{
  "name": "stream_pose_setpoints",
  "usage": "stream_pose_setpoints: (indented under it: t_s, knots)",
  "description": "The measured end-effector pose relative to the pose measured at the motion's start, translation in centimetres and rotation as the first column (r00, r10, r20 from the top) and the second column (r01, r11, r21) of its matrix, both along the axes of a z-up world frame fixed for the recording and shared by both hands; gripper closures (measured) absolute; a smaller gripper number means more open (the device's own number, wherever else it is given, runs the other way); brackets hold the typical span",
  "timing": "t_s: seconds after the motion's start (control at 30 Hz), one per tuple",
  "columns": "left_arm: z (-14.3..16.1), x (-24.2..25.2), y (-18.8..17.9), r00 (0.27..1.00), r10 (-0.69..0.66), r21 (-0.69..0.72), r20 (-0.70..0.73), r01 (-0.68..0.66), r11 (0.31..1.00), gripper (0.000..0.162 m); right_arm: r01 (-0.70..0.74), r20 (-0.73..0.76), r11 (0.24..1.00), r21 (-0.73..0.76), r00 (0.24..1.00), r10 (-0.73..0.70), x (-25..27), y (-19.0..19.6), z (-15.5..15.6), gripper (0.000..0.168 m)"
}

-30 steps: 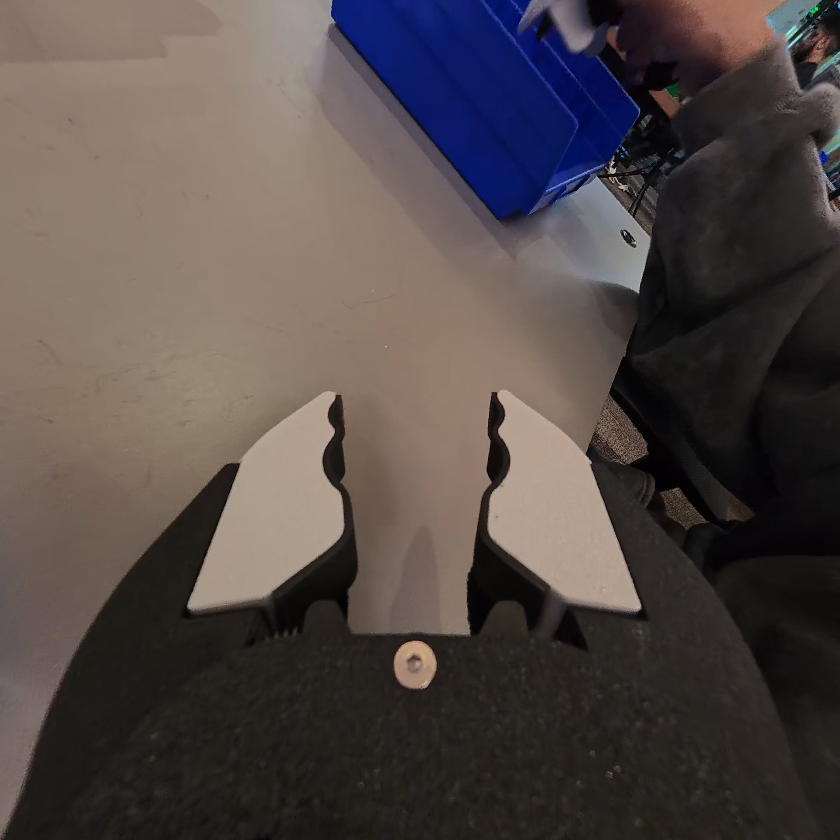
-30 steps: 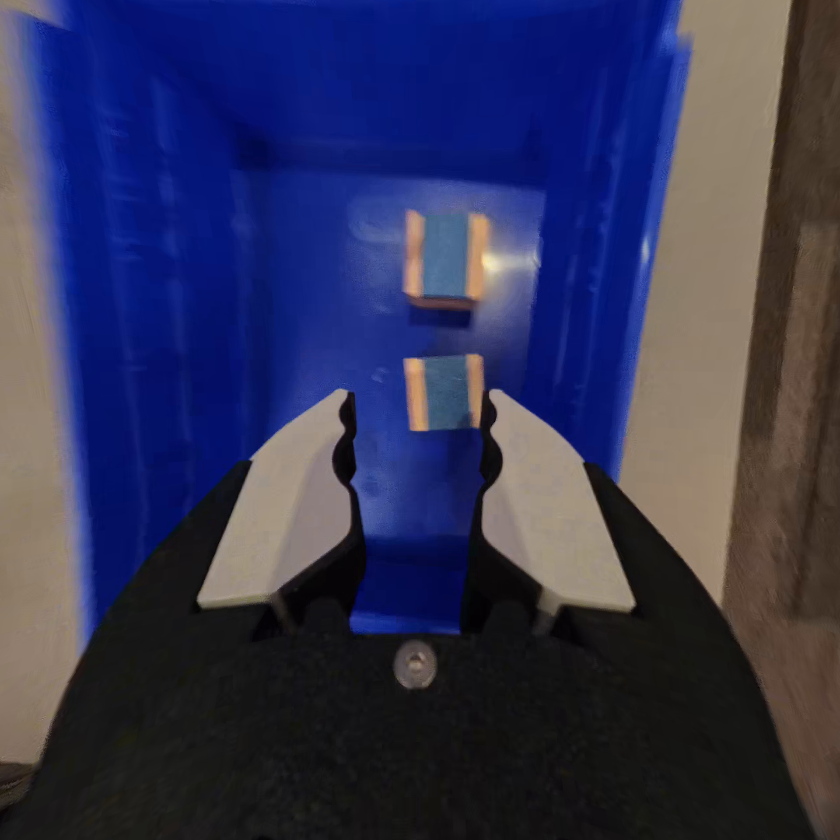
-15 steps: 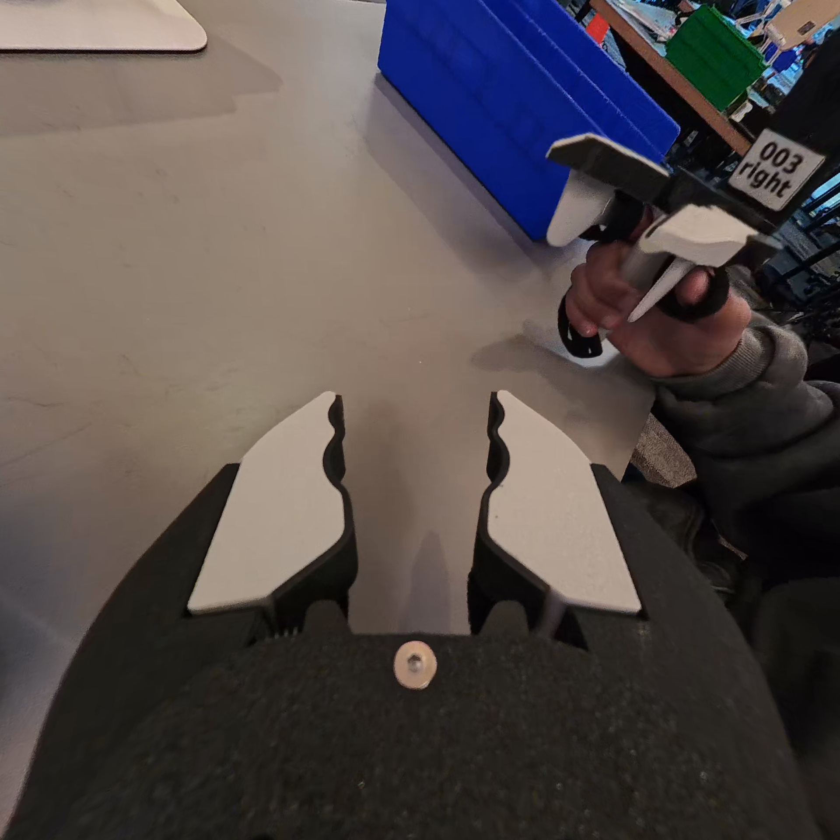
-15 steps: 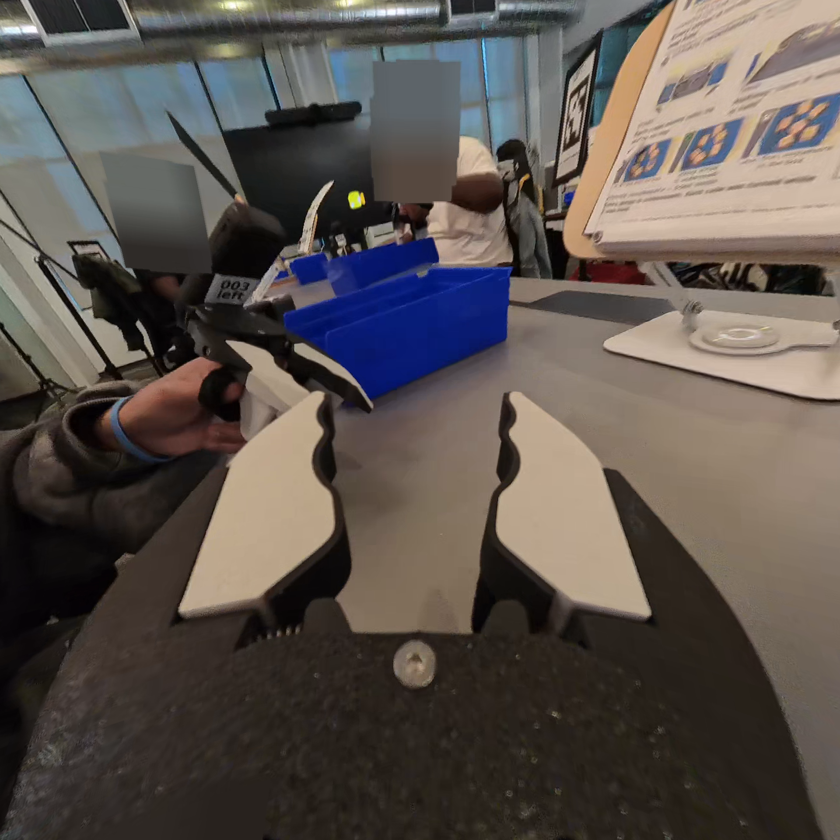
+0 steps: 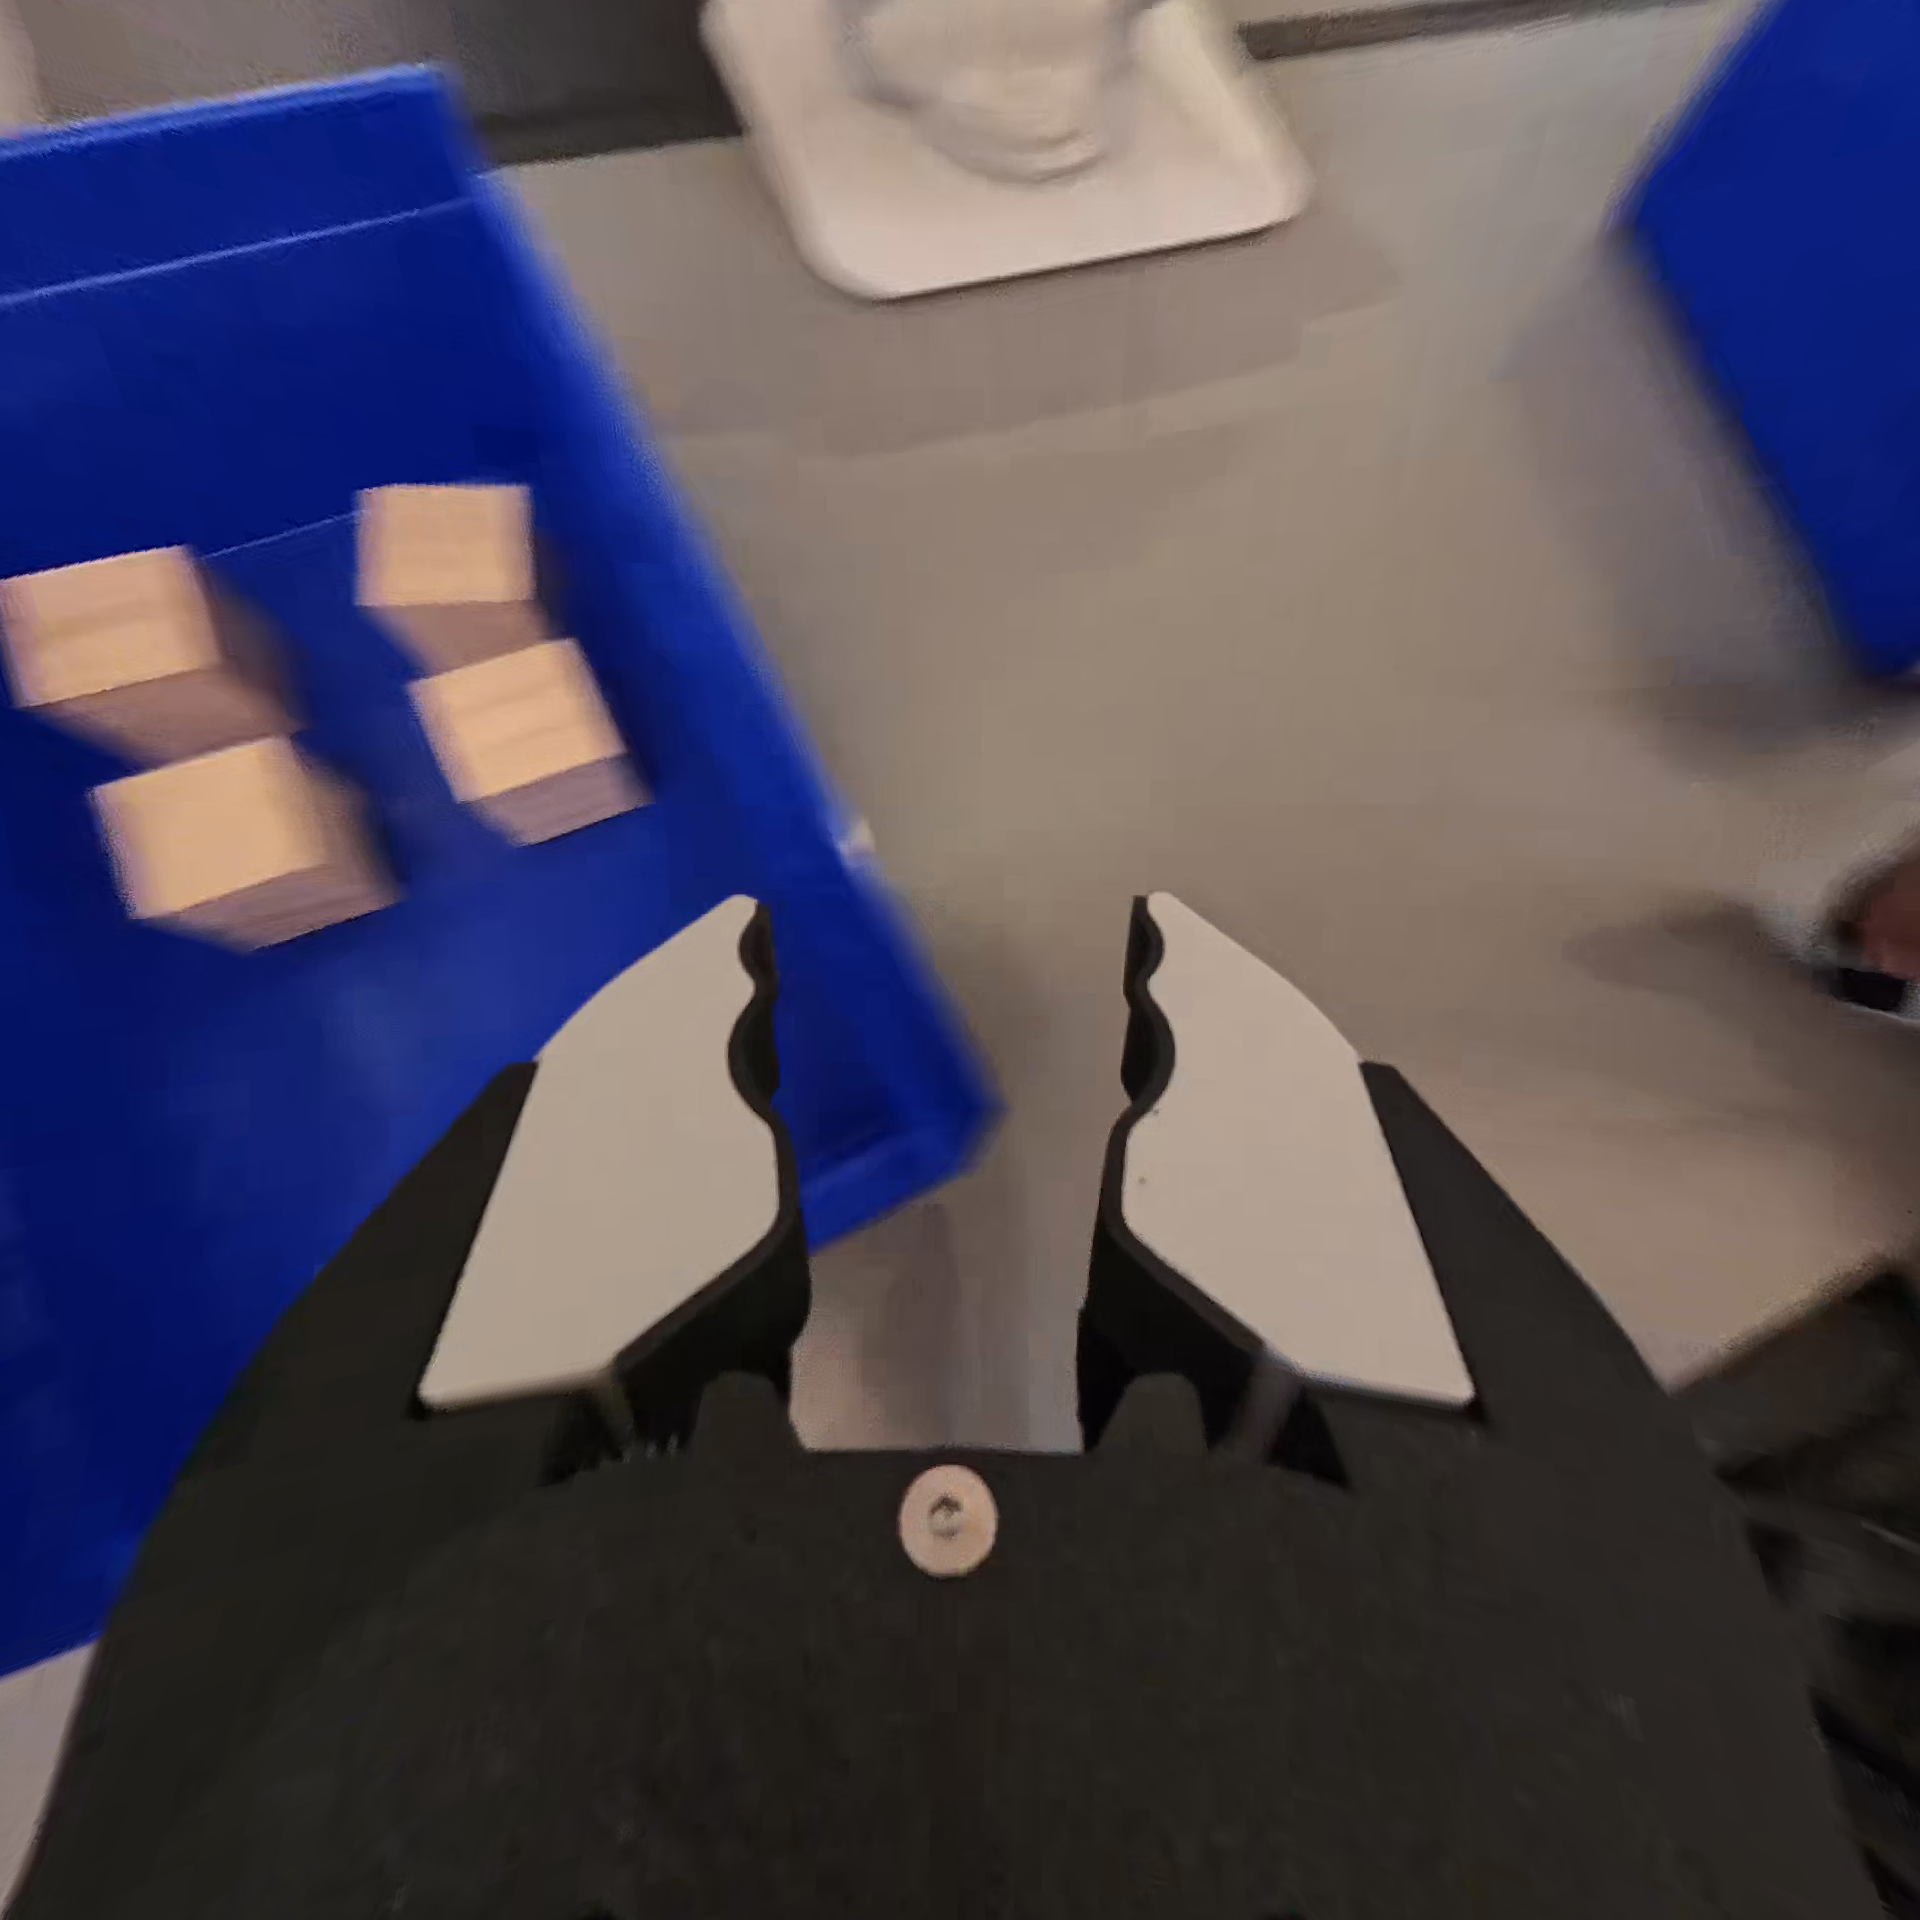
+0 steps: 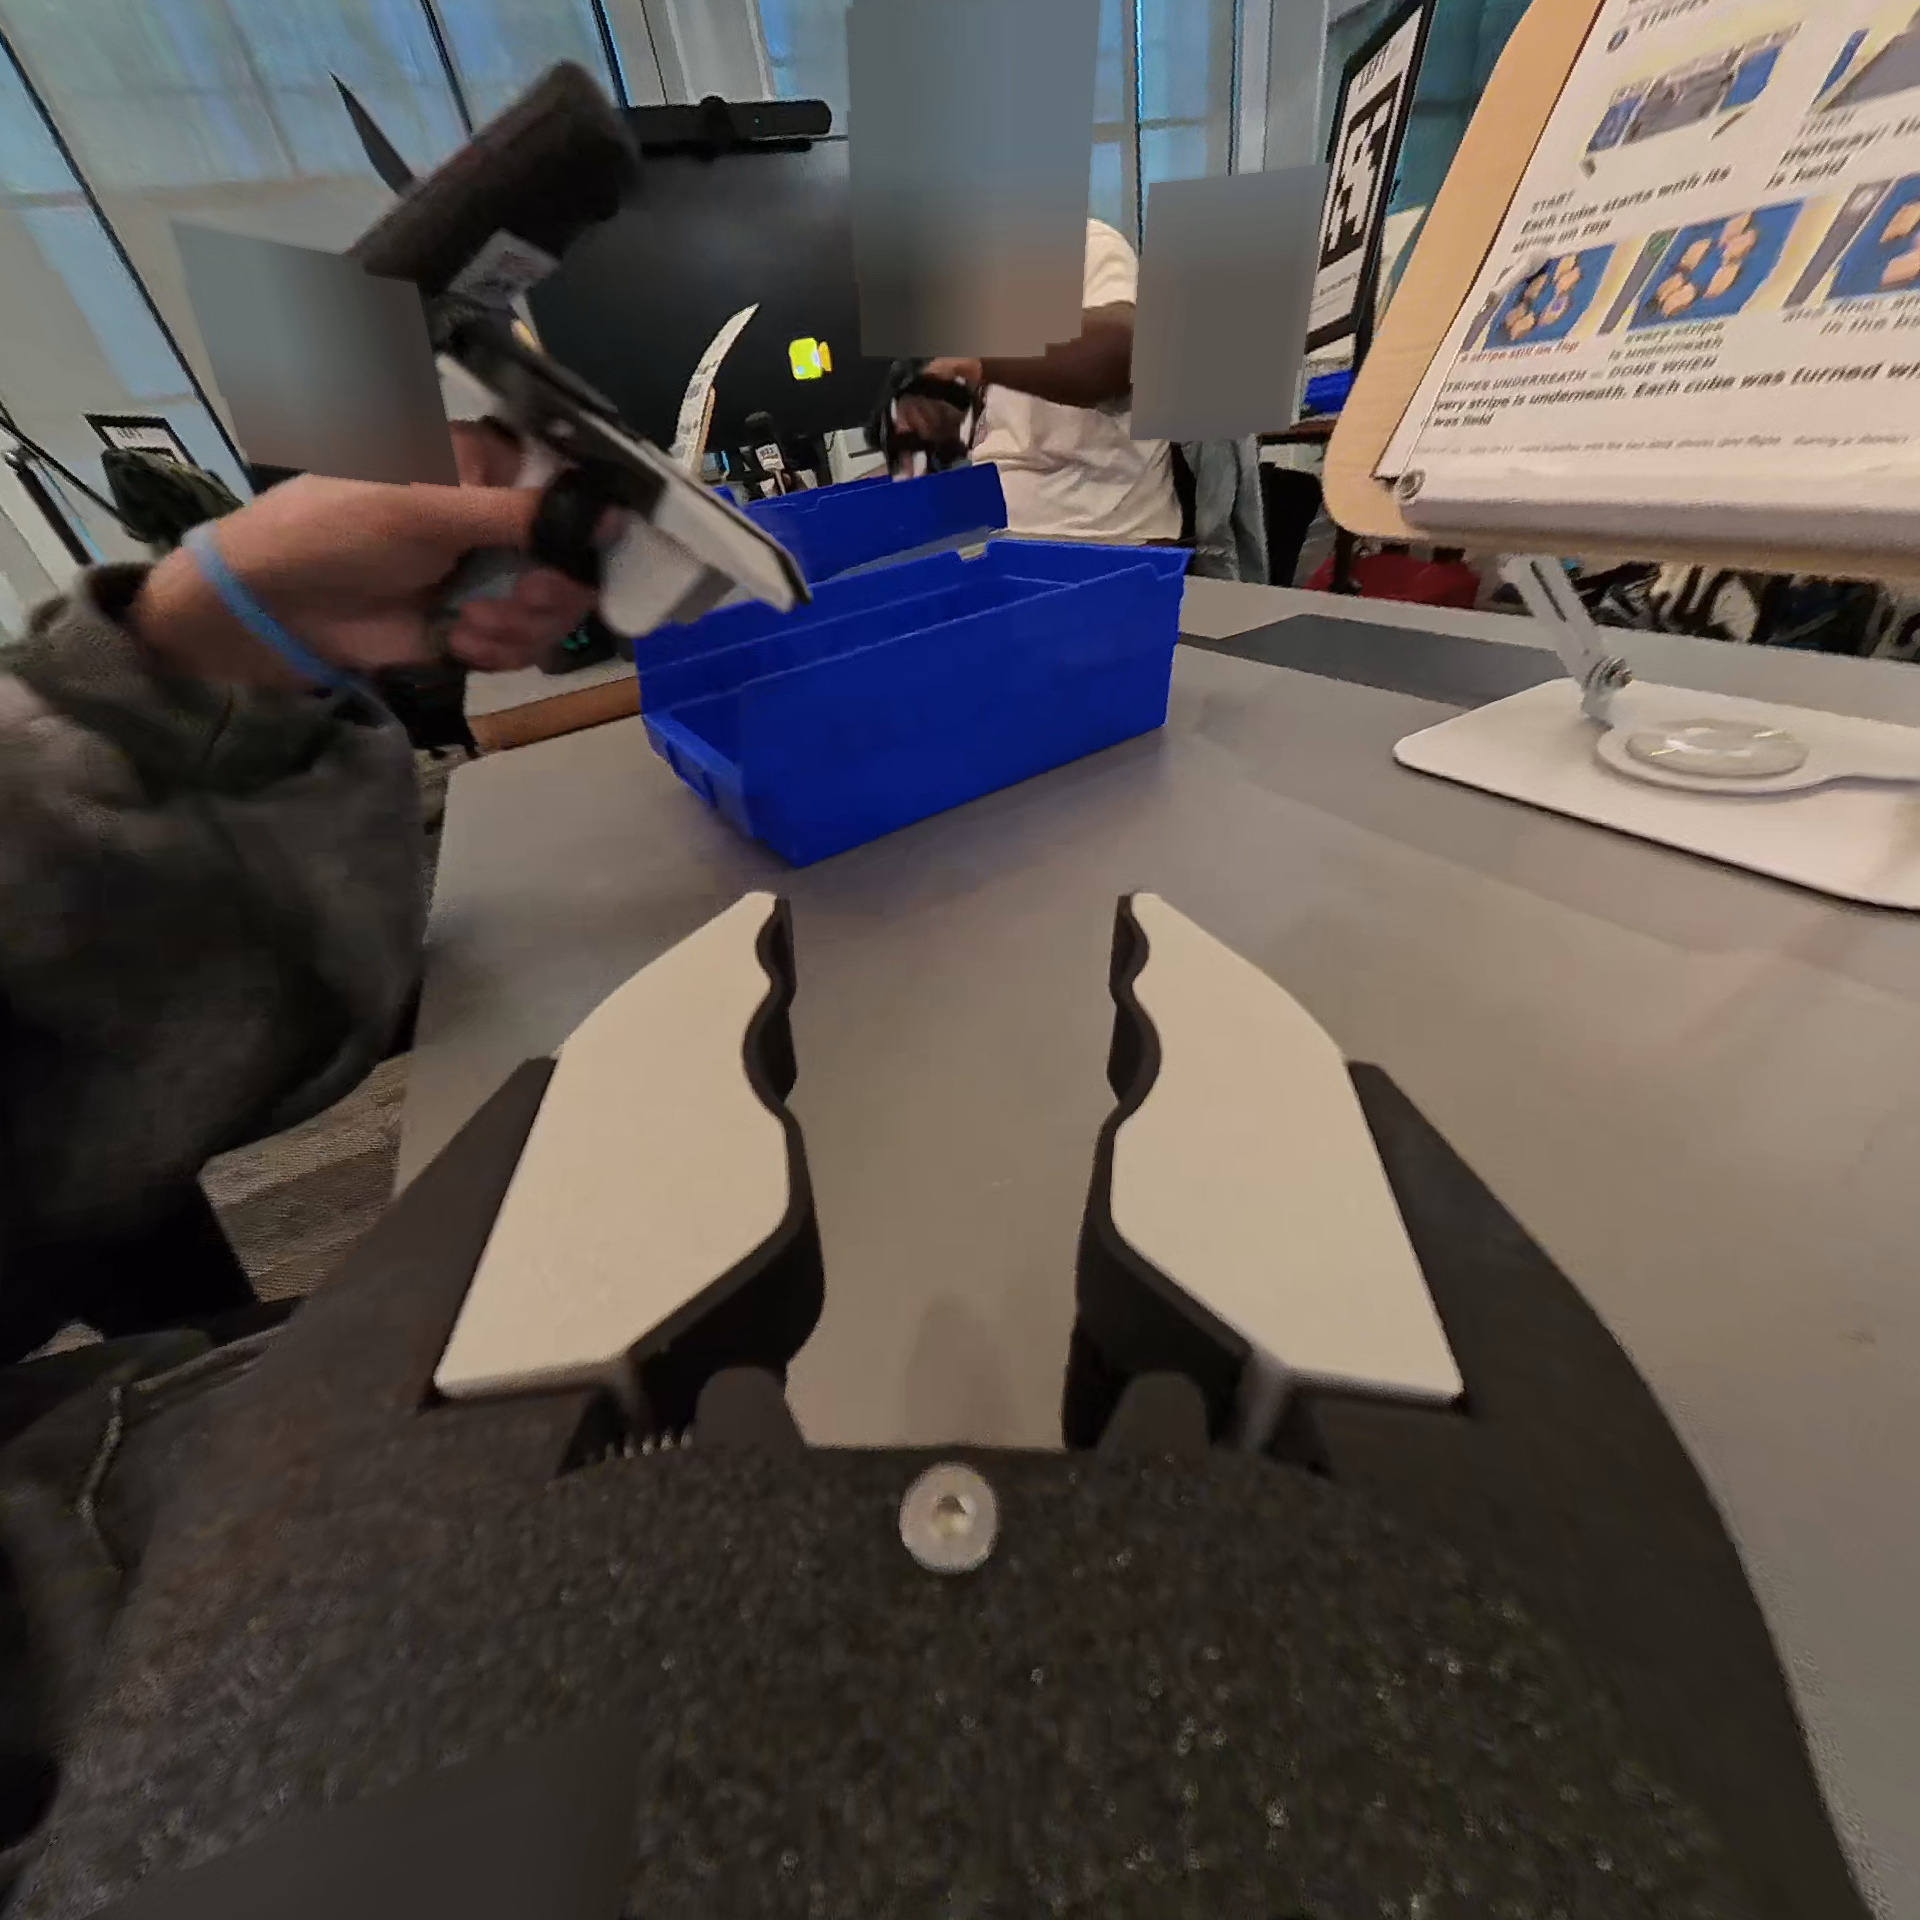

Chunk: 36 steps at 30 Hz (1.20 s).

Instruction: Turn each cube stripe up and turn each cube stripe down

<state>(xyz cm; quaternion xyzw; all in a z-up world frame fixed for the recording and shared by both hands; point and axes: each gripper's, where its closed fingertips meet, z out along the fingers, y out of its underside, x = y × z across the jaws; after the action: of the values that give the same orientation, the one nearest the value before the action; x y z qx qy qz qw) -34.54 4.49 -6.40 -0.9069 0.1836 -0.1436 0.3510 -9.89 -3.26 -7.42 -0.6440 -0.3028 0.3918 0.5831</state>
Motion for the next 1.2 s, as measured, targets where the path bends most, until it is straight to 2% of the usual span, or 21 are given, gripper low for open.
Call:
stream_pose_setpoints:
  t_s: [0.07, 0.17, 0.23, 0.37, 0.4, 0.47, 0.53, 0.73, 0.83, 0.93, 1.0, 1.07, 1.2]
  knots:
    - [-1.4, -3.8, 3.2, 0.989, 0.102, -0.079, -0.104, -0.111, 0.991, 0.098, -0.027, -0.011, 0.999, -0.033, 1.000, 0.027, -0.3, -0.2, -0.2, 0.111]
    - [-4.6, -6.6, 7.2, 0.967, 0.188, -0.202, -0.174, -0.222, 0.954, 0.097, -0.037, -0.005, 0.999, -0.037, 0.999, 0.037, -0.5, -0.4, -0.2, 0.112]
    - [-7.1, -7.2, 9.1, 0.956, 0.215, -0.279, -0.201, -0.266, 0.923, 0.094, -0.033, 0.007, 0.999, -0.024, 0.999, 0.033, -0.4, -0.6, -0.1, 0.113]
    - [-10.8, -6.2, 11.0, 0.958, 0.212, -0.384, -0.191, -0.272, 0.882, 0.092, -0.031, 0.011, 0.999, -0.021, 0.999, 0.031, -0.3, -0.6, -0.1, 0.113]
    - [-11.3, -6.1, 11.3, 0.956, 0.215, -0.388, -0.198, -0.278, 0.879, 0.095, -0.033, 0.010, 0.999, -0.026, 0.999, 0.034, -0.3, -0.6, -0.2, 0.113]
    - [-11.9, -6.1, 11.7, 0.955, 0.220, -0.388, -0.200, -0.283, 0.877, 0.115, -0.037, 0.005, 0.999, -0.034, 0.999, 0.037, -0.4, -0.6, -0.2, 0.113]
    - [-11.6, -6.5, 11.5, 0.955, 0.227, -0.391, -0.189, -0.285, 0.875, 0.116, -0.042, 0.008, 0.998, -0.037, 0.999, 0.042, -0.4, -0.7, -0.3, 0.113]
    - [-6.8, -8.8, 8.9, 0.963, 0.264, -0.314, -0.057, -0.269, 0.910, 0.116, -0.039, 0.013, 0.999, -0.030, 0.999, 0.039, -0.3, -0.7, -0.2, 0.113]
    - [-3.4, -8.0, 6.6, 0.964, 0.235, -0.259, 0.128, -0.196, 0.946, 0.116, -0.030, 0.010, 0.999, -0.025, 0.999, 0.030, -0.1, -0.6, 0.0, 0.113]
    - [0.2, -5.3, 4.2, 0.928, 0.133, -0.183, 0.348, -0.071, 0.980, 0.116, -0.017, -0.003, 1.000, -0.023, 1.000, 0.017, 0.4, -0.4, 0.4, 0.114]
    - [2.2, -2.4, 2.7, 0.877, 0.042, -0.140, 0.479, 0.029, 0.990, 0.116, -0.006, -0.015, 1.000, -0.023, 1.000, 0.006, 0.7, -0.2, 0.6, 0.113]
    - [4.0, 1.6, 1.0, 0.788, -0.080, -0.084, 0.611, 0.165, 0.983, 0.116, 0.000, -0.027, 1.000, -0.021, 1.000, -0.001, 1.1, 0.0, 0.8, 0.113]
    - [6.5, 10.0, -2.1, 0.520, -0.208, -0.028, 0.828, 0.408, 0.912, 0.116, -0.004, -0.087, 1.000, -0.013, 0.996, 0.002, 2.0, 0.3, 1.2, 0.110]
